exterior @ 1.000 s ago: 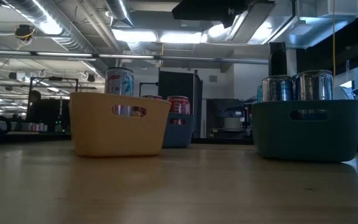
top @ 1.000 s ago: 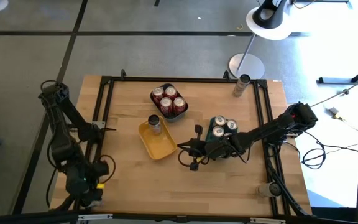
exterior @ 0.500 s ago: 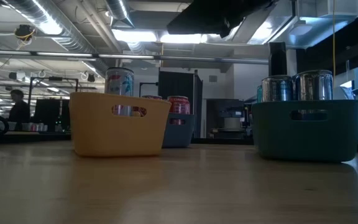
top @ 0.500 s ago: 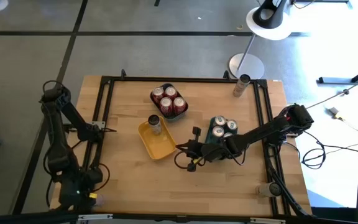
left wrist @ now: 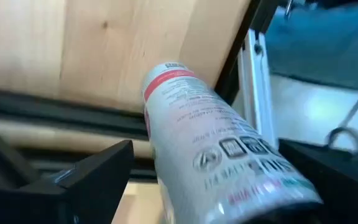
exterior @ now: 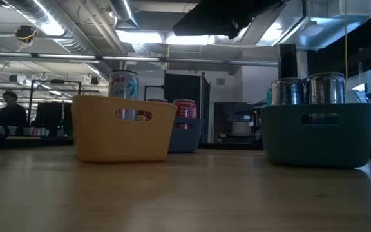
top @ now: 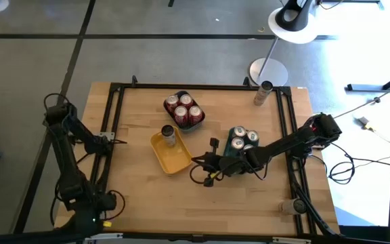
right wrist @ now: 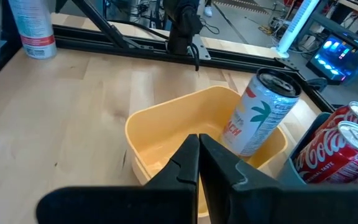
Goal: Sort soda cans
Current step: Put the white and pink soda can into the yellow bin
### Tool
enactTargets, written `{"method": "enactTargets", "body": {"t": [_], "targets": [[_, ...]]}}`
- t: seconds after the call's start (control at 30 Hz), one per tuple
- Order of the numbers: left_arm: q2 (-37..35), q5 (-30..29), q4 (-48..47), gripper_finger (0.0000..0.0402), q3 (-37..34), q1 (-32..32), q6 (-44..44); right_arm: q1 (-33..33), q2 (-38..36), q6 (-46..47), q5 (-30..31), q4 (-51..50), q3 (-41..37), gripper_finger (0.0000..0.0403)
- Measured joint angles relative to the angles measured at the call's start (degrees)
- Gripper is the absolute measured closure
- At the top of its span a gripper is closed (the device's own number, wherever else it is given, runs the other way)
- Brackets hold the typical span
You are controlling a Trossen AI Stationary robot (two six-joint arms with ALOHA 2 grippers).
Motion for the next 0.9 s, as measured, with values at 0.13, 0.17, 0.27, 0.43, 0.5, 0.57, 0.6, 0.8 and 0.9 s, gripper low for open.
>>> {"method": "enactTargets", "body": {"t": [0.13,0.17,0.27,0.43,0.5,0.57,0.6,0.8,0.9], "targets": [[1.4,0.3,0.1,0.0013,0.0,0.0,5.1,0.0,0.0,0.0,0.3,0.0,0.0,0.0391],[1.7,0.5,-0.1,0.0013,0.0,0.0,5.9,0.0,0.0,0.0,0.3,0.0,0.0,0.0391],[2.0,1.7,-0.5,0.0013,0.0,0.3,8.3,0.0,0.0,0.0,0.3,-0.1,0.0,0.0391],[2.0,3.3,-1.7,0.0032,0.0,0.9,8.8,0.0,0.0,0.0,0.3,-0.1,0.0,0.0391],[2.0,3.4,-1.8,0.0051,0.0,1.2,8.1,0.0,0.0,0.0,0.3,-0.1,0.0,0.0391],[2.0,4.0,-1.7,0.0075,0.0,1.8,6.6,0.0,0.0,0.0,0.3,-0.1,0.0,0.0391],[2.0,4.4,-1.7,0.0087,0.0,2.1,5.9,0.0,0.0,-0.1,0.3,-0.1,0.0,0.0391],[1.9,6.1,-2.0,0.015,0.0,4.9,2.8,0.0,0.0,-1.3,0.3,0.0,0.0,0.0391],[1.9,6.2,-1.8,0.015,-0.1,6.3,1.4,0.1,0.0,-1.3,0.3,0.0,0.0,0.0391]]}}
